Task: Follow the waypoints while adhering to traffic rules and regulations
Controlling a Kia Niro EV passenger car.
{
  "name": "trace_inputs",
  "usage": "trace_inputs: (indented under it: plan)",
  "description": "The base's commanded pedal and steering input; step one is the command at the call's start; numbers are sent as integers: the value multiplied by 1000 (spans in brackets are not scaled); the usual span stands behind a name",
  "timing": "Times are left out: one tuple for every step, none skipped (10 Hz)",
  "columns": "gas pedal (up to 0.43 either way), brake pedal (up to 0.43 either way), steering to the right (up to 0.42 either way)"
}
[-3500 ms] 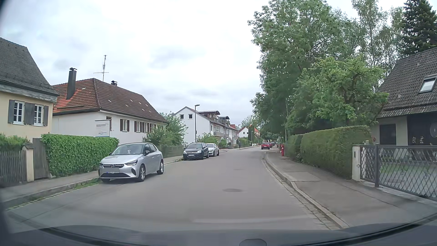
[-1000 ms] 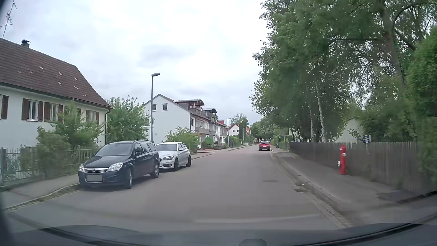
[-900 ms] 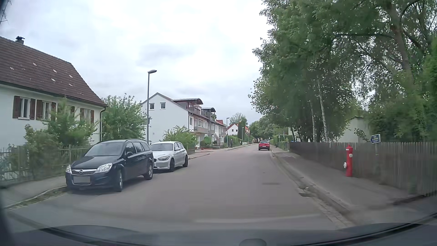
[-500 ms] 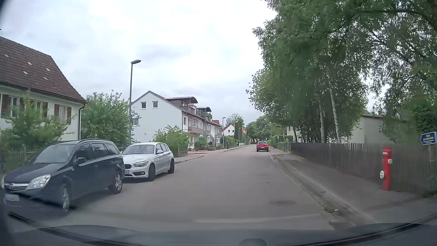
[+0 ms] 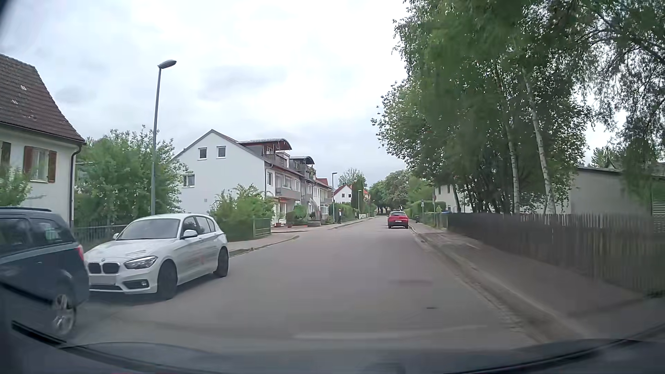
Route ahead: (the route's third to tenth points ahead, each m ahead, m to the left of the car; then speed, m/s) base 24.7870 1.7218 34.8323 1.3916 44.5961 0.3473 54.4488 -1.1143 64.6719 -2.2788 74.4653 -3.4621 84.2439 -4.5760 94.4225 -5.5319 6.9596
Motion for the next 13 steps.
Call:
trace_inputs:
  plan:
    - [110,0,15]
    - [118,0,12]
    - [118,0,10]
    - [138,0,11]
    - [138,0,15]
    - [138,0,16]
    - [138,0,14]
    - [138,0,14]
    - [138,0,14]
    - [138,0,12]
    - [138,0,11]
    - [138,0,8]
    - [138,0,8]
